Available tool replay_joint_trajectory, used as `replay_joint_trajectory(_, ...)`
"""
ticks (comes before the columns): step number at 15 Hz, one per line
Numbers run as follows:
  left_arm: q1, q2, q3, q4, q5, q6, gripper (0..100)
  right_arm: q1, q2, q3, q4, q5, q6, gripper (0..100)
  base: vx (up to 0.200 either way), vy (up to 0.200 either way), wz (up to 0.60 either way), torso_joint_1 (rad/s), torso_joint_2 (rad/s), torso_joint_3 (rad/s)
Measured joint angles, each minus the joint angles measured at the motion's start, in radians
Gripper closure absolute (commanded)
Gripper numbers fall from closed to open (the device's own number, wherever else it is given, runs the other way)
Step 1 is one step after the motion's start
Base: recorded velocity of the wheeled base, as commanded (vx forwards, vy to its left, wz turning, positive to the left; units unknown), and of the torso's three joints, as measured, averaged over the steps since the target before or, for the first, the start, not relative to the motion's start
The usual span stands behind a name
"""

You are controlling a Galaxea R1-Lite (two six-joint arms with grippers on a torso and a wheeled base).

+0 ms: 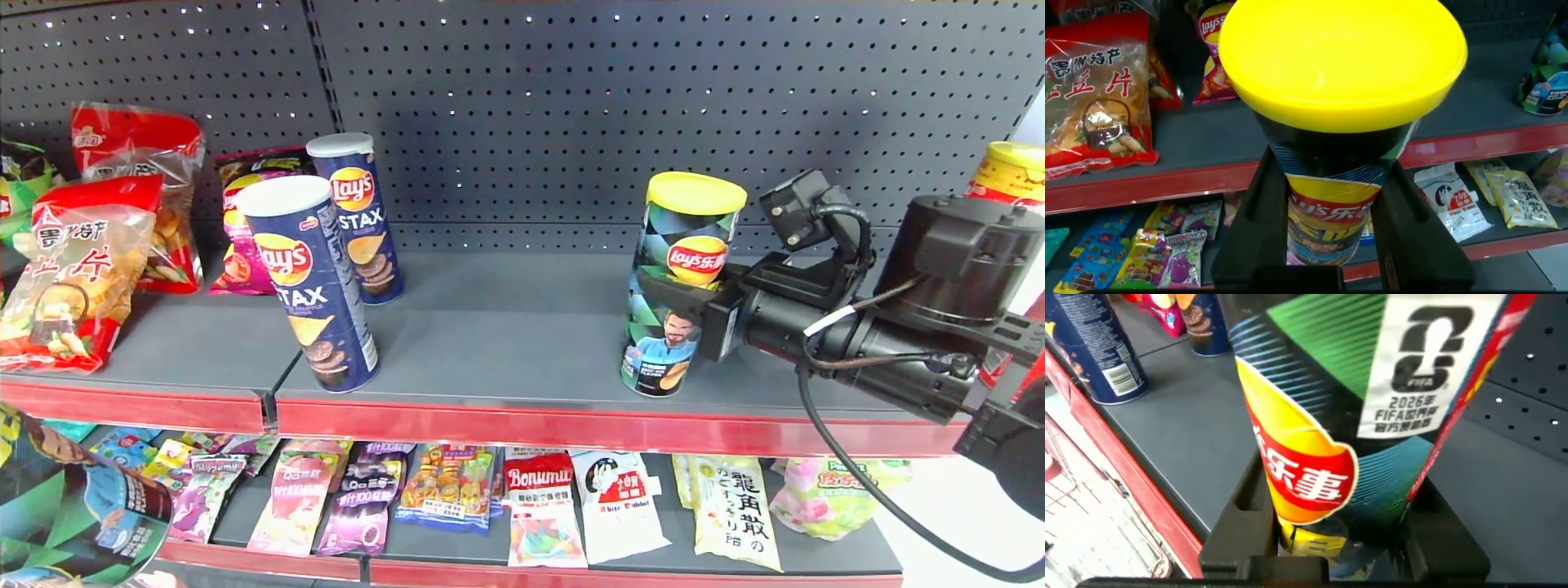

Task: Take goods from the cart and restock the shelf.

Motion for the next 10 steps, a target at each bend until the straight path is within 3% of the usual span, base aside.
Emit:
replay_joint_trajectory(5, 0.0, 0.003, 0.001, 0.001, 0.0, 0.0, 100, 0.03, 0.002, -0.007, 0.007, -0.098, -0.011, 100, 0.0, 0.0, 0.0, 0.0, 0.0, 0.0)
replay_joint_trajectory(10, 0.0, 0.011, 0.001, 0.0, 0.0, 0.0, 100, 0.044, -0.004, -0.003, 0.009, -0.108, -0.029, 100, 0.0, 0.0, 0.0, 0.0, 0.0, 0.0)
